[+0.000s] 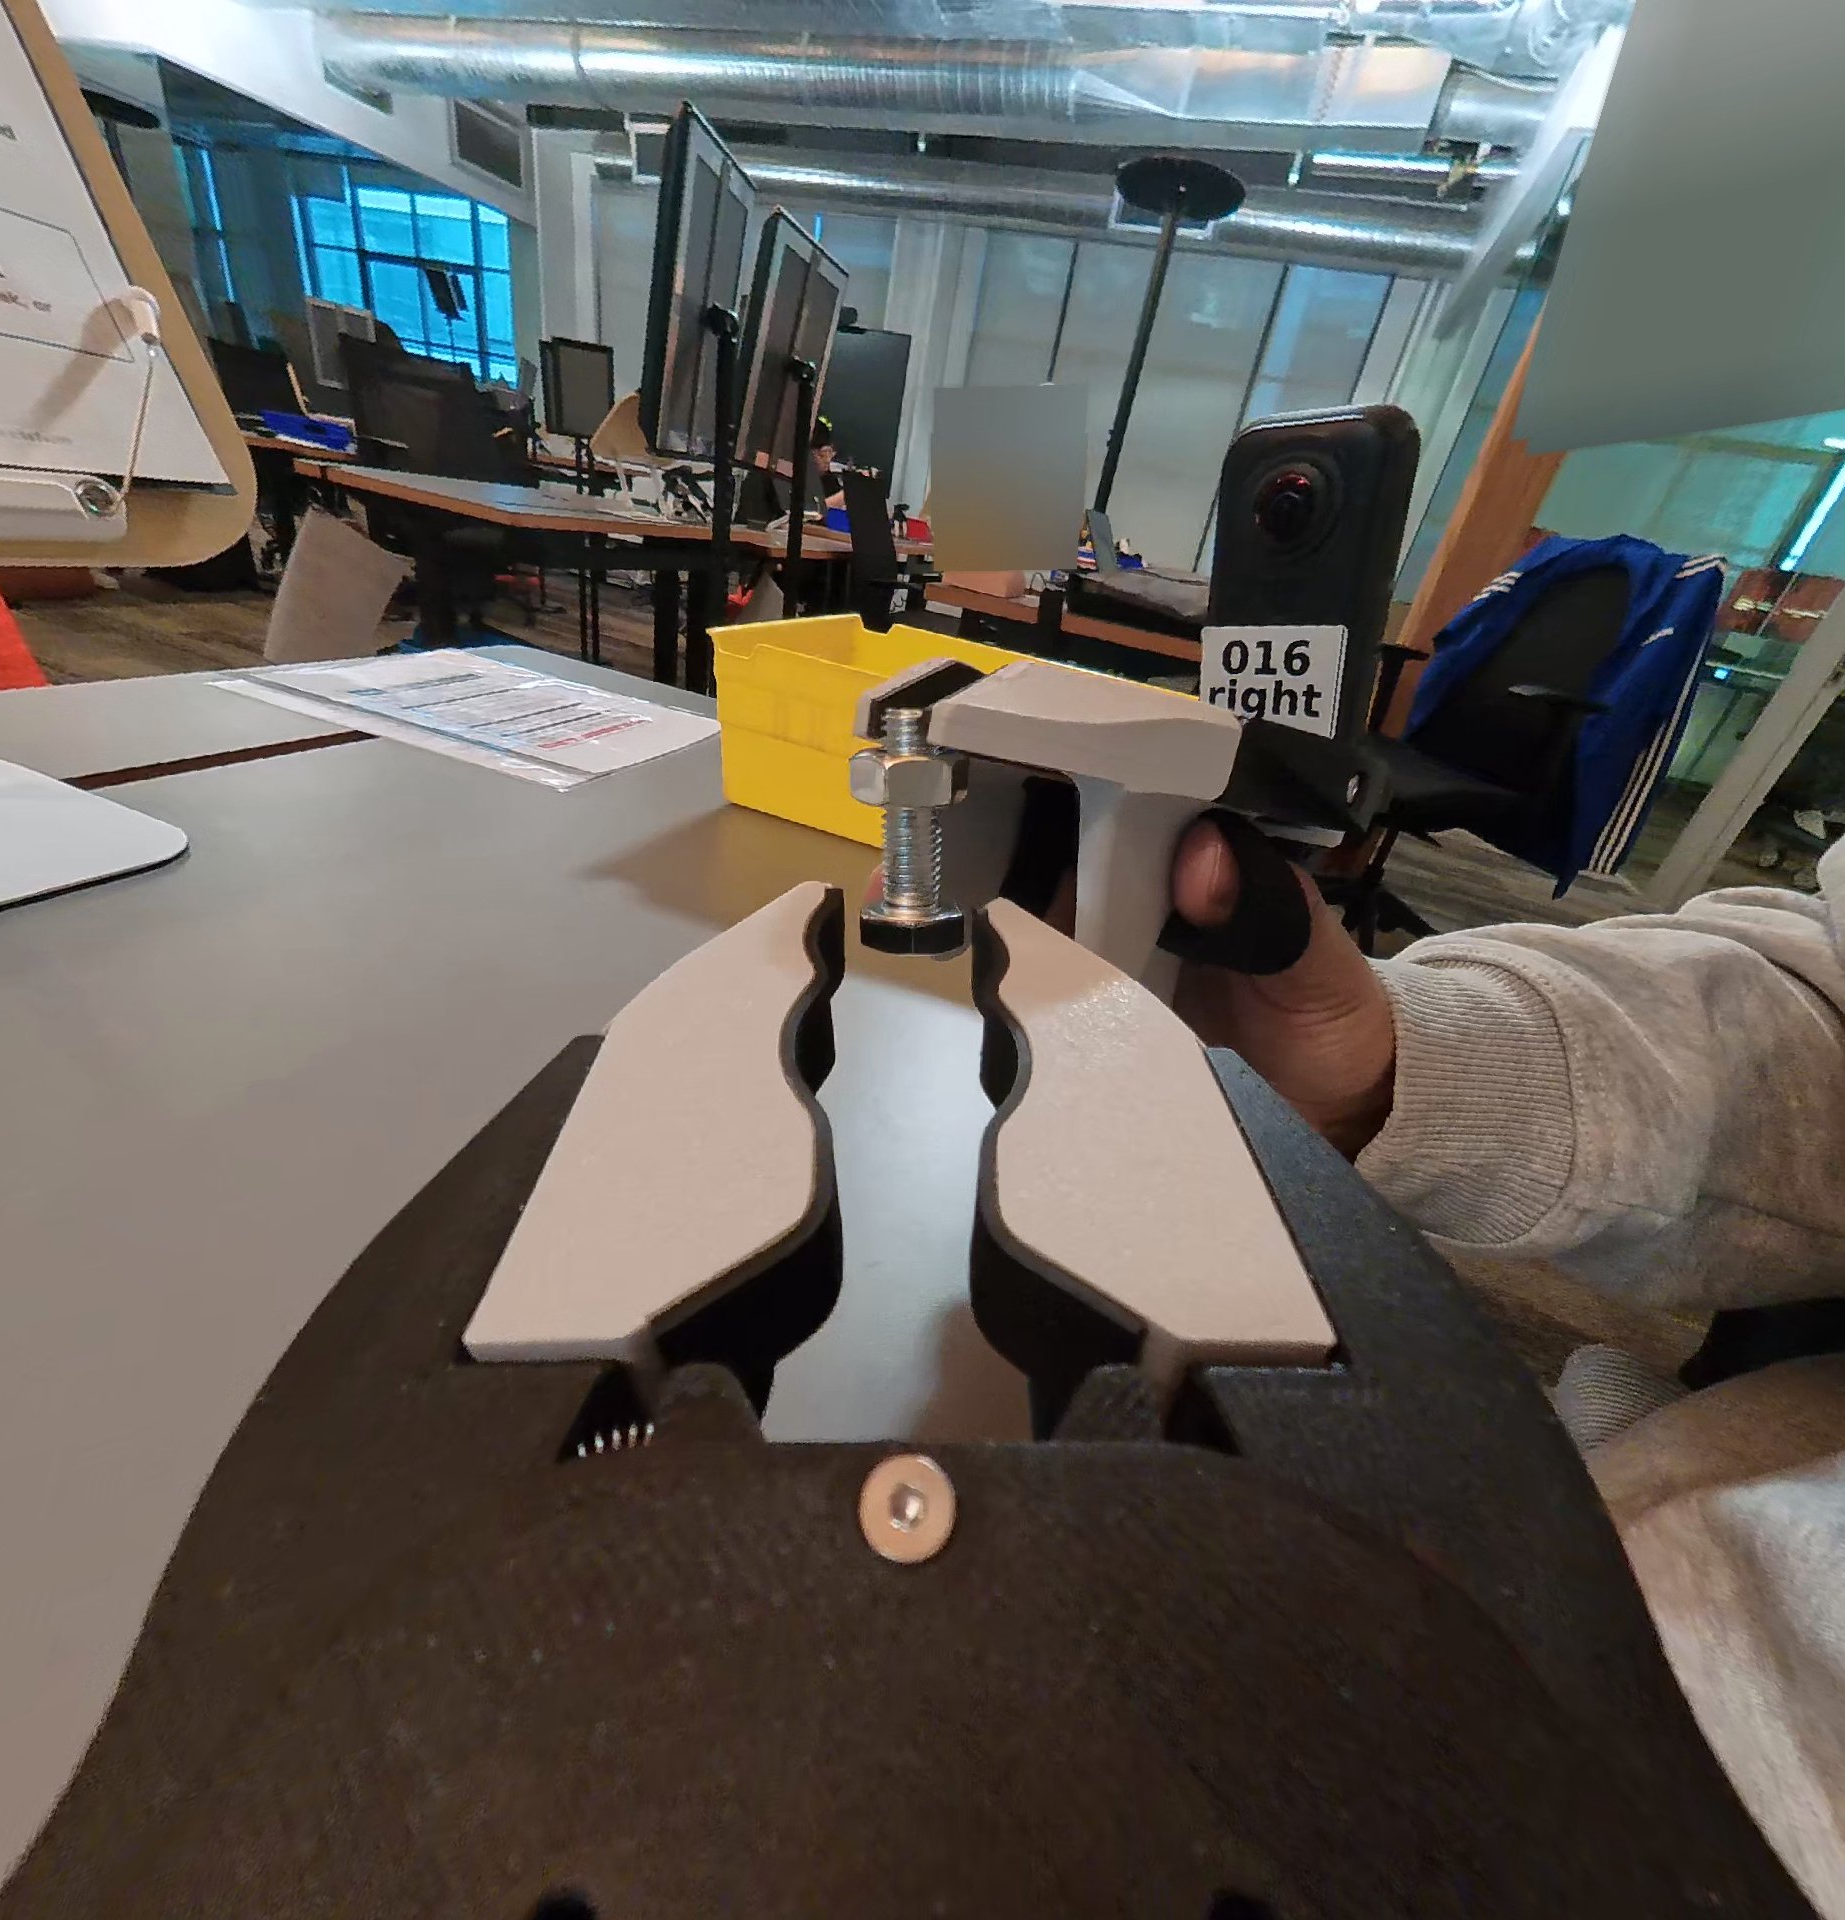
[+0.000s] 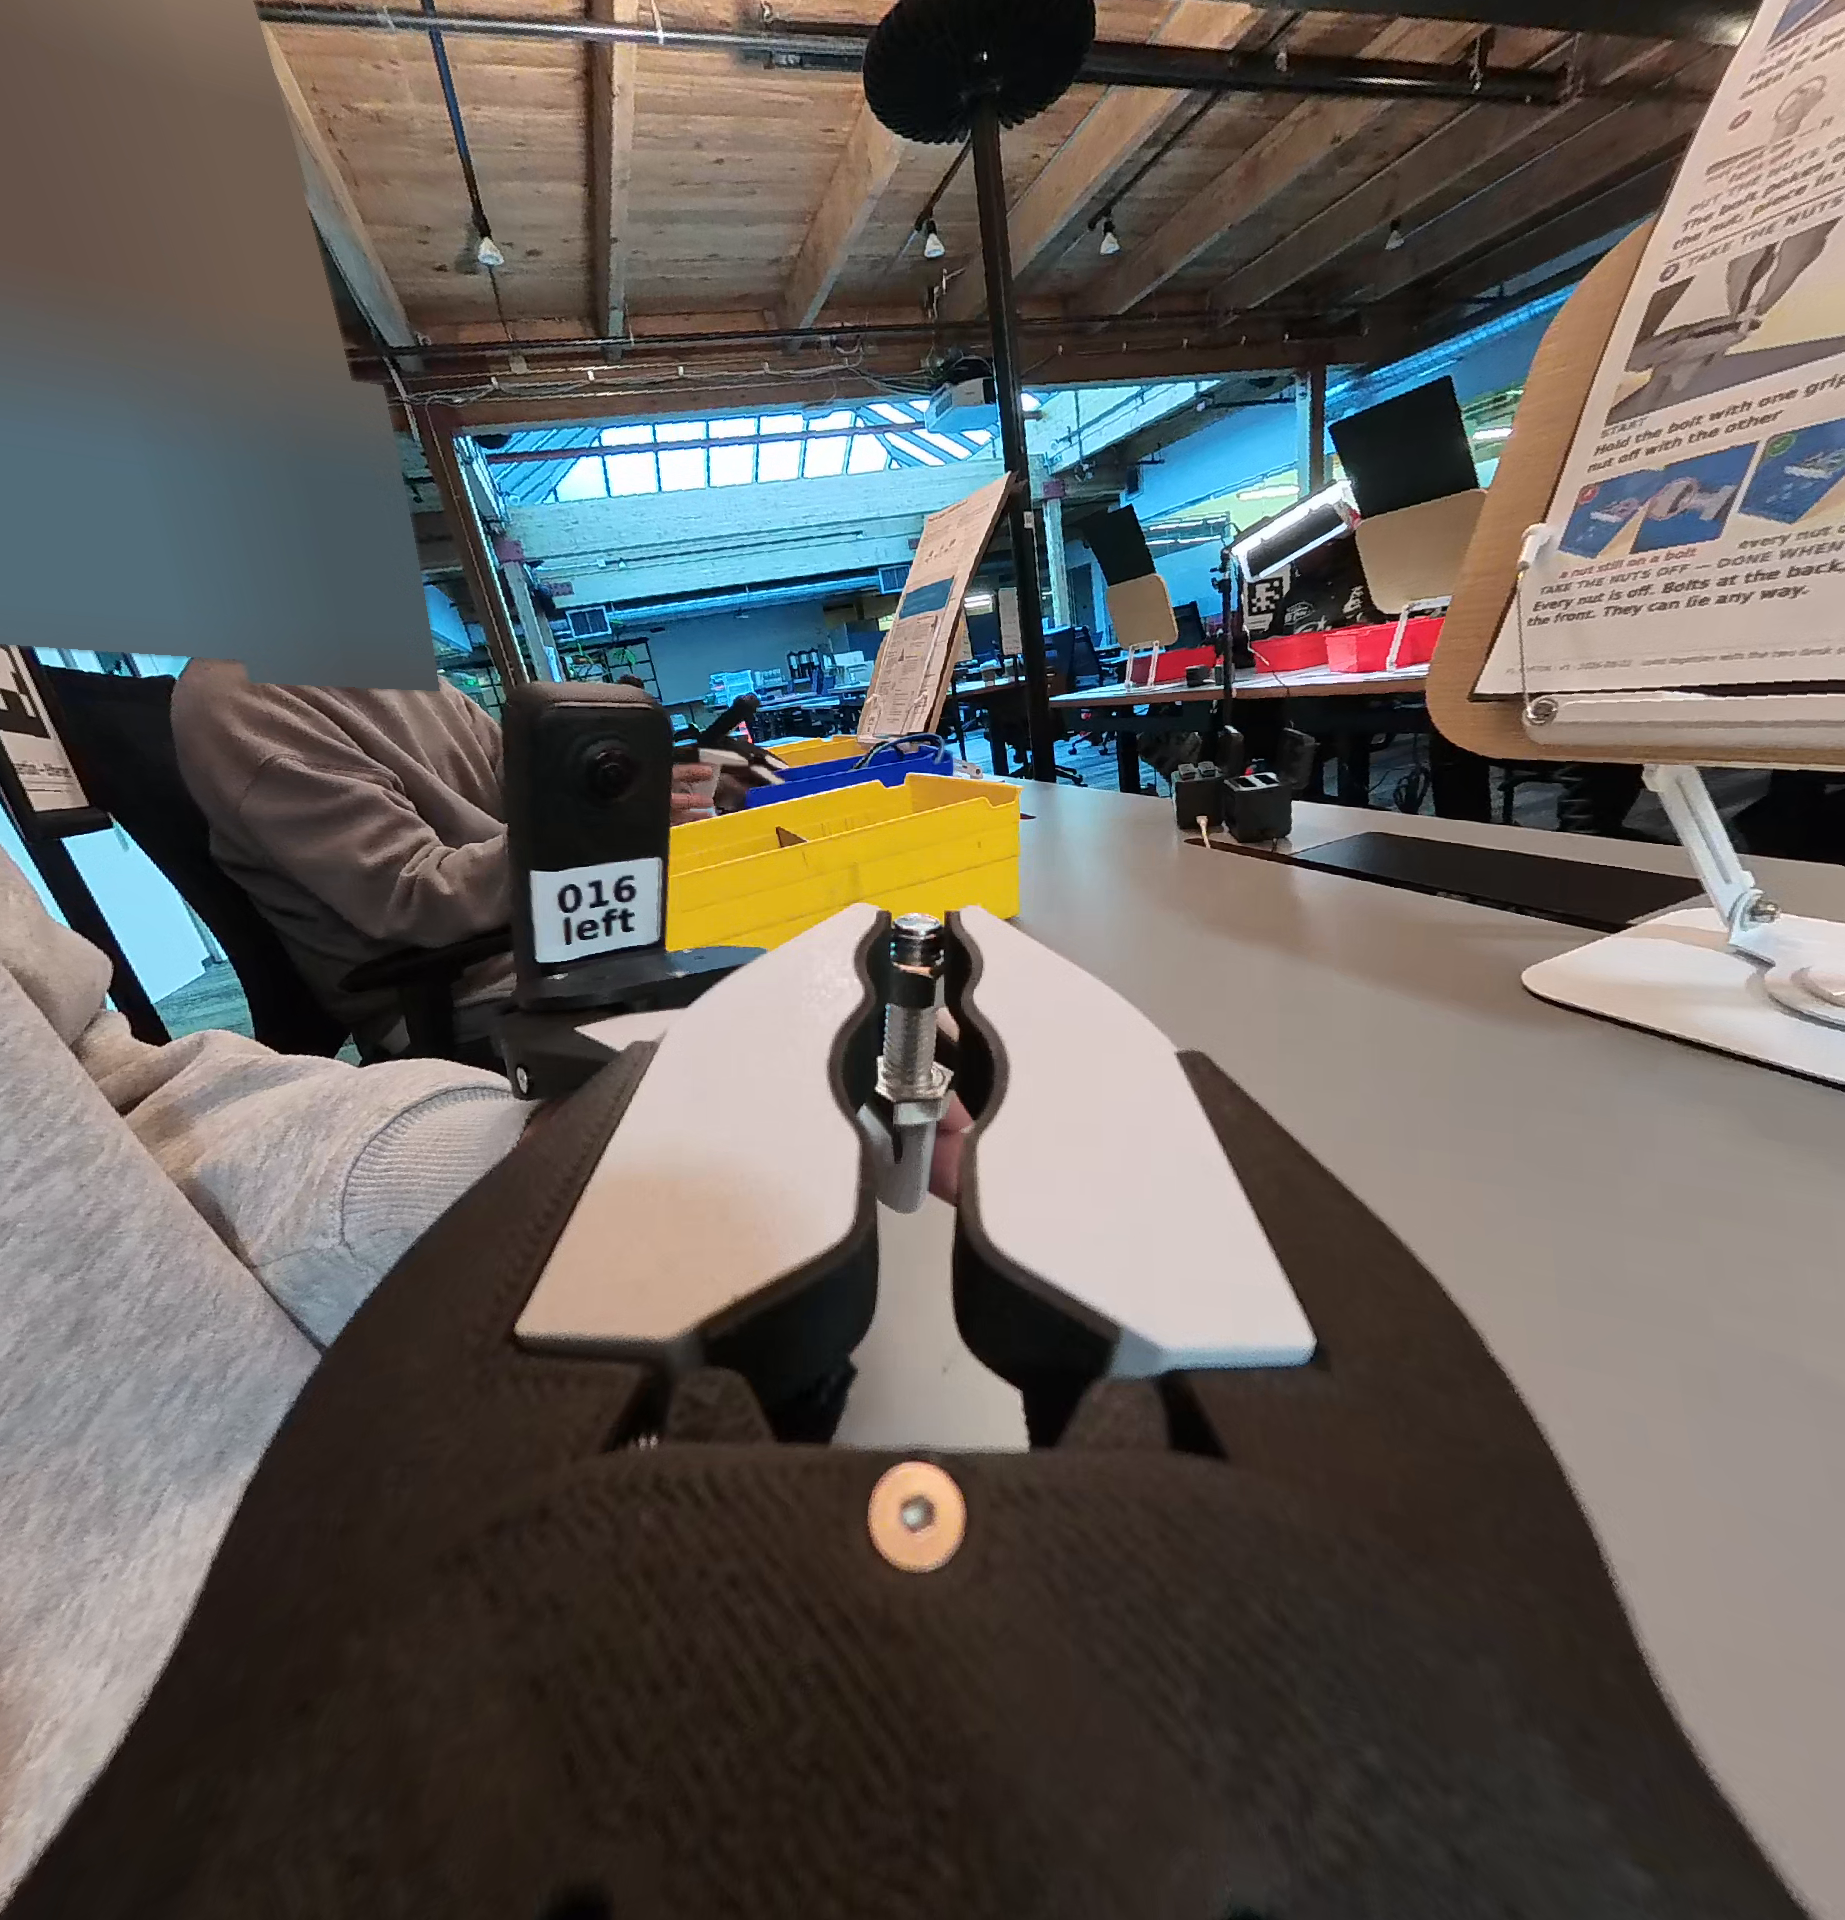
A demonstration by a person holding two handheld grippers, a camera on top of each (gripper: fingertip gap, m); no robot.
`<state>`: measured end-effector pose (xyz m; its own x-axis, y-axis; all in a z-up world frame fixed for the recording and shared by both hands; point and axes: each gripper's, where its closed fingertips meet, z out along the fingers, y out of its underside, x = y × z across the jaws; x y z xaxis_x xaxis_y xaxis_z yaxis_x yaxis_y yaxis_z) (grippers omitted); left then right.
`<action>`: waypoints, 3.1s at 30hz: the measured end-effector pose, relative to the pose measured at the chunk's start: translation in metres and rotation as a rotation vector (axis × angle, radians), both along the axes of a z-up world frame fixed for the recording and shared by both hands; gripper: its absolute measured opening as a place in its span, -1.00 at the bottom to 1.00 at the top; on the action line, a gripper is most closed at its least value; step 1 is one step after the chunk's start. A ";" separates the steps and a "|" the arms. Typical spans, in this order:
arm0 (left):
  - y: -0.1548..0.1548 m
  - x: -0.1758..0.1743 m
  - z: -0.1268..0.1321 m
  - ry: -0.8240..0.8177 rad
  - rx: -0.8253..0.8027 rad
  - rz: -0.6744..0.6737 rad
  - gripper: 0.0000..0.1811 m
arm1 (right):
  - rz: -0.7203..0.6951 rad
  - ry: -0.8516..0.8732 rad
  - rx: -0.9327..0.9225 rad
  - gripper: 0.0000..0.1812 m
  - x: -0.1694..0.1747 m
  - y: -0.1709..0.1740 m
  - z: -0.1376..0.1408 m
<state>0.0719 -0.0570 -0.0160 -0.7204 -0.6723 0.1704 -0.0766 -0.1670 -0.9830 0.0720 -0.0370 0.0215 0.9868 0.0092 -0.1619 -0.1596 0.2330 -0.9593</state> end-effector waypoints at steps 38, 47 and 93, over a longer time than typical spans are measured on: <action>-0.002 0.001 -0.008 0.022 0.048 0.003 -0.79 | 0.004 0.019 -0.017 -0.90 0.002 0.003 -0.004; -0.003 0.002 -0.009 0.014 0.068 0.009 -0.79 | 0.029 0.050 -0.035 -0.90 0.001 0.002 -0.005; 0.025 0.017 -0.005 0.011 0.041 0.183 -0.79 | -0.439 -0.444 -0.292 -1.00 0.021 -0.005 -0.010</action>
